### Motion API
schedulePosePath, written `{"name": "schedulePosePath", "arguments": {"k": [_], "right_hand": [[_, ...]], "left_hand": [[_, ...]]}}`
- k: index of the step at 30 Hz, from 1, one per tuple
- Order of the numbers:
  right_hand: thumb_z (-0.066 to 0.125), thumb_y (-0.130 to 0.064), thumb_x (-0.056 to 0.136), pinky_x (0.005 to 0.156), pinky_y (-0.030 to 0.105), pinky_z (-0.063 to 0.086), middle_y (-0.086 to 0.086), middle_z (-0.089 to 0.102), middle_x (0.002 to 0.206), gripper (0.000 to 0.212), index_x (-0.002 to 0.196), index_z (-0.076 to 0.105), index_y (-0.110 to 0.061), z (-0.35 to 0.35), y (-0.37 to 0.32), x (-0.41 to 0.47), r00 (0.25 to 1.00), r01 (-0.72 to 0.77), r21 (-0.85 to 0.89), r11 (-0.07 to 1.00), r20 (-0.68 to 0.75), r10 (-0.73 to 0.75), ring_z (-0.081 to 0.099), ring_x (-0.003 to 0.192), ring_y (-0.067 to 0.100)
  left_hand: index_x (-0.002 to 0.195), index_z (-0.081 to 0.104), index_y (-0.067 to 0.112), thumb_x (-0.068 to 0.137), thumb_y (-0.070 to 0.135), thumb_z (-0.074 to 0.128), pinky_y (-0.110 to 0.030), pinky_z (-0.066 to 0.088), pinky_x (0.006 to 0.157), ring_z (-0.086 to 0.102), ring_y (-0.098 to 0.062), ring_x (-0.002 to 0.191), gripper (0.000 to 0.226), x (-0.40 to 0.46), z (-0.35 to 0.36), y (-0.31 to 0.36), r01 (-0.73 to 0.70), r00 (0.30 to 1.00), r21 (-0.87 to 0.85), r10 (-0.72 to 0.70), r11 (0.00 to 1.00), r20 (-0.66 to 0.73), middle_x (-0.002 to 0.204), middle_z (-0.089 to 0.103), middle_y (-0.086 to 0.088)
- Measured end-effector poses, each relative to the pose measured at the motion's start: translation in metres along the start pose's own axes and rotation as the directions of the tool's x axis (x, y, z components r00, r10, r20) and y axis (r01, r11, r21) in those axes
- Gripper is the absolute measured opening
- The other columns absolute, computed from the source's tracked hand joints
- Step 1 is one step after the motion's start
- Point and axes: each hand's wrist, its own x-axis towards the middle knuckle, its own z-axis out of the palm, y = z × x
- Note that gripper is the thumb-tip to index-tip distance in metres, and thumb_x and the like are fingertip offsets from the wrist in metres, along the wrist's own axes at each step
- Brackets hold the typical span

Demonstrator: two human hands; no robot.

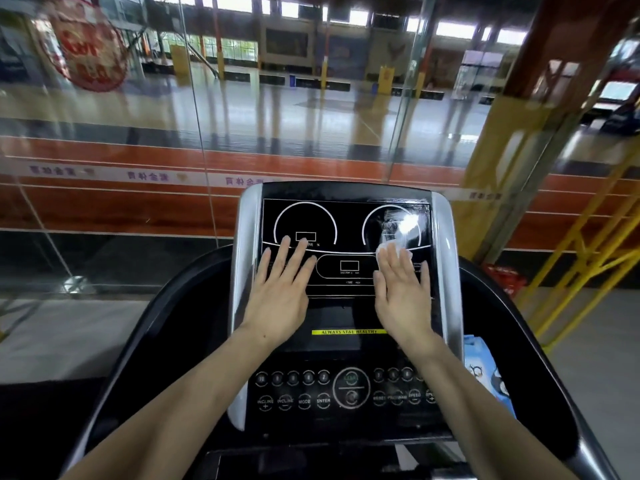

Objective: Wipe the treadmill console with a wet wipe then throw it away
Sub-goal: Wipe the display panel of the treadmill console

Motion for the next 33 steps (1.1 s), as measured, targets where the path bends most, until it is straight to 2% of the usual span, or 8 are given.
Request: {"name": "schedulePosePath", "arguments": {"k": [4,10,16,20,23,25,29,33], "right_hand": [[0.045,-0.034,0.108,0.130,0.054,0.015,-0.007,0.058,0.153,0.039,0.141,0.066,-0.028,0.001,-0.015,-0.002,0.980,0.169,-0.014,0.986,-0.105,-0.169,0.050,0.146,0.021],[0.083,-0.017,0.090,0.109,0.047,0.048,-0.004,0.075,0.125,0.011,0.099,0.082,-0.023,0.003,-0.003,0.002,0.957,0.216,0.054,0.975,-0.211,-0.200,0.071,0.103,0.026],[0.082,-0.002,0.086,0.091,0.040,0.055,-0.006,0.079,0.110,0.020,0.095,0.081,-0.020,-0.006,0.000,-0.021,0.961,0.245,0.094,0.965,-0.156,-0.229,0.072,0.090,0.023],[0.073,-0.012,0.096,0.096,0.048,0.054,-0.009,0.078,0.111,0.016,0.107,0.079,-0.022,-0.018,0.000,-0.033,0.983,0.173,0.185,0.967,0.026,-0.181,0.071,0.101,0.019],[0.071,-0.020,0.098,0.098,0.043,0.051,-0.013,0.076,0.099,0.010,0.105,0.076,-0.024,-0.028,0.000,-0.054,0.996,0.052,0.277,0.959,0.059,-0.071,0.069,0.092,0.012],[0.070,-0.022,0.099,0.091,0.033,0.052,-0.015,0.075,0.092,0.008,0.100,0.075,-0.028,-0.037,0.000,-0.069,0.990,-0.130,0.443,0.887,0.112,0.089,0.068,0.089,0.006],[0.069,-0.014,0.100,0.084,0.012,0.051,-0.015,0.077,0.097,0.015,0.092,0.074,-0.025,-0.056,-0.003,-0.085,0.912,-0.406,0.744,0.531,0.295,0.283,0.069,0.098,-0.002],[0.073,-0.014,0.098,0.087,0.018,0.051,-0.012,0.079,0.100,0.011,0.091,0.078,-0.021,-0.065,0.003,-0.095,0.854,-0.500,0.808,0.311,0.400,0.332,0.070,0.099,-0.001]], "left_hand": [[0.161,0.033,0.018,0.098,0.019,0.051,-0.055,0.009,0.130,-0.003,-0.031,0.162,0.065,0.001,-0.004,0.007,0.004,1.000,-0.042,-0.005,0.999,-0.012,0.175,0.010,-0.007],[0.156,0.041,0.017,0.097,0.019,0.057,-0.058,0.015,0.129,0.003,-0.033,0.162,0.061,-0.012,-0.008,0.011,-0.014,0.999,-0.085,0.011,0.996,-0.032,0.174,0.017,-0.009],[0.157,0.040,0.017,0.098,0.021,0.056,-0.058,0.015,0.129,-0.001,-0.031,0.162,0.062,-0.017,-0.006,0.022,-0.019,1.000,-0.123,0.019,0.992,-0.004,0.175,0.013,-0.008],[0.157,0.041,0.017,0.098,0.022,0.056,-0.056,0.014,0.129,0.000,-0.031,0.162,0.060,-0.022,-0.007,0.032,-0.011,1.000,-0.157,0.013,0.988,0.012,0.174,0.015,-0.007],[0.156,0.040,0.017,0.100,0.023,0.054,-0.055,0.012,0.130,-0.001,-0.029,0.162,0.059,-0.030,-0.008,0.036,0.013,0.999,-0.173,-0.007,0.985,0.032,0.174,0.016,-0.007],[0.155,0.042,0.017,0.100,0.023,0.052,-0.054,0.012,0.130,-0.001,-0.028,0.162,0.056,-0.034,-0.009,0.039,0.038,0.999,-0.184,-0.032,0.982,0.037,0.173,0.020,-0.007],[0.149,0.051,0.017,0.102,0.025,0.051,-0.052,0.016,0.130,0.014,-0.028,0.161,0.047,-0.040,-0.012,0.050,0.080,0.997,-0.231,-0.076,0.970,0.025,0.164,0.040,-0.005],[0.142,0.056,0.023,0.104,0.035,0.047,-0.044,0.033,0.122,0.039,-0.019,0.147,0.041,-0.046,-0.019,0.075,0.186,0.982,-0.364,-0.170,0.913,0.078,0.140,0.063,0.006]]}}
